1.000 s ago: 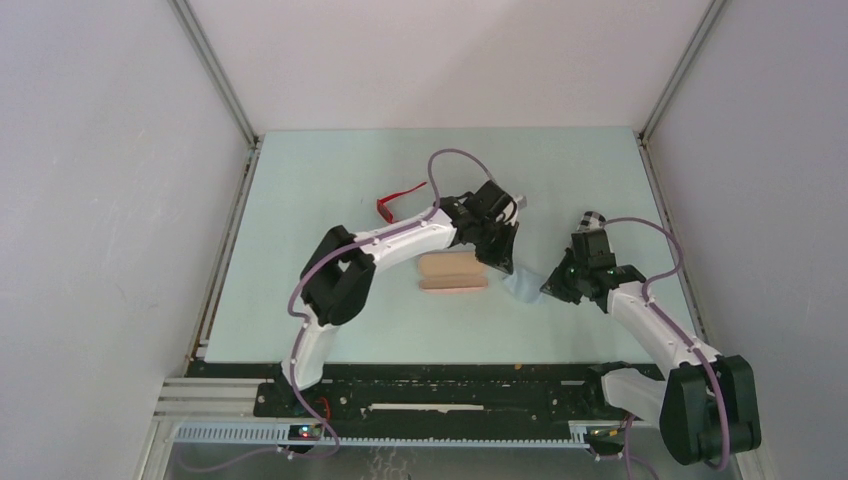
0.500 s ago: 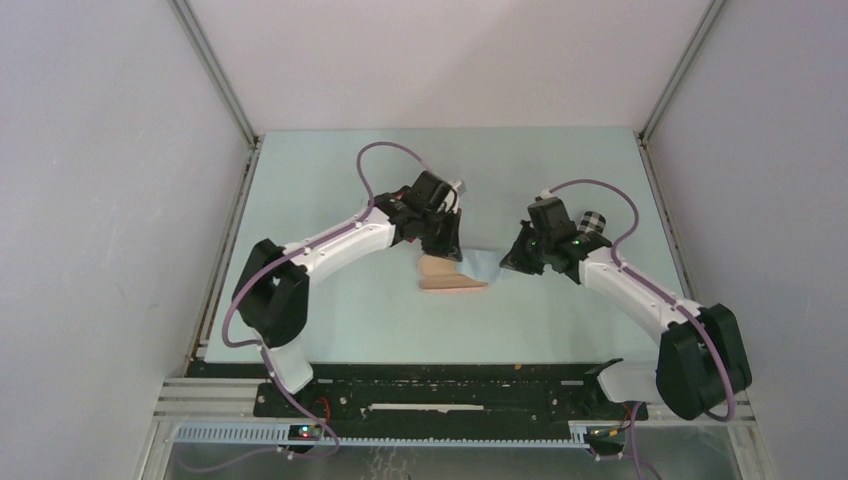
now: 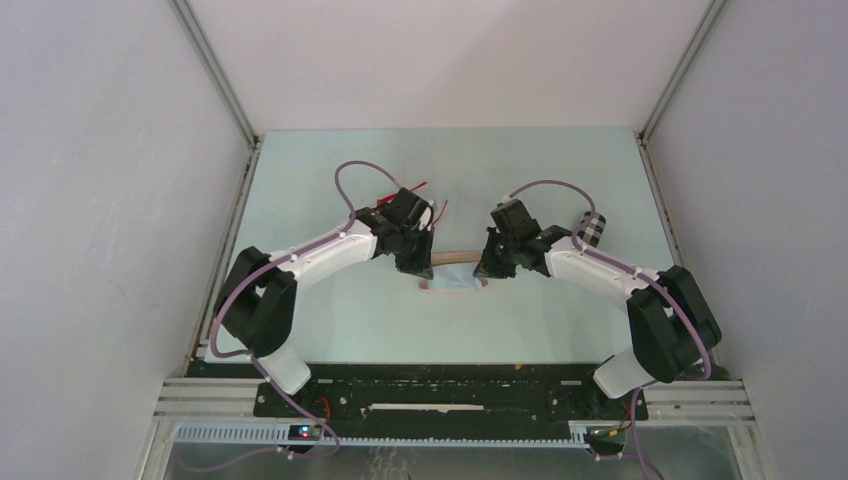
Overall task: Organize the sunglasses
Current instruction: Place the glasses cleaning cloth in the sunglasses case.
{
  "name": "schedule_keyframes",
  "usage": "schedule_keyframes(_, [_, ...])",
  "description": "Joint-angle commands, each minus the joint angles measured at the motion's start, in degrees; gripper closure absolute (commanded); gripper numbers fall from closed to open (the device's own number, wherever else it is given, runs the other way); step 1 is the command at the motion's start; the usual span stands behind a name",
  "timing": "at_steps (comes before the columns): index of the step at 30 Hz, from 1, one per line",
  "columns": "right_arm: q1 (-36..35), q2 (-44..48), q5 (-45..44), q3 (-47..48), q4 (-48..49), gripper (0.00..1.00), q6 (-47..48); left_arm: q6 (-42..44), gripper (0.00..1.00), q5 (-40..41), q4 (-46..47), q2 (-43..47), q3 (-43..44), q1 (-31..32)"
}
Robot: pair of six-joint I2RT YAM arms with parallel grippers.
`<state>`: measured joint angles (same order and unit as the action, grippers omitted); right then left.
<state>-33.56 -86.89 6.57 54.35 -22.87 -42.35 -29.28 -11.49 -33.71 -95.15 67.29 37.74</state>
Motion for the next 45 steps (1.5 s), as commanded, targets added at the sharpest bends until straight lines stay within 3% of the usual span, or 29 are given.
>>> schedule_keyframes(1, [-0.9,-0.6,-0.1,2.1,1.1,1.0,-0.3,1.9,1.0,1.3,0.3,2.9,-1.3,-1.0])
schedule_keyframes(27, [-1.9,-8.0,-5.0,2.0,0.5,1.0,1.1,1.9,1.0,-2.6,4.9,-5.1,-5.2,-1.7])
schedule_keyframes(45, [-3.6,-7.5,-10.9,-1.4,2.7,1.0,3.9,1.4,1.0,-1.8,6.3,-6.4,-6.8,-0.4])
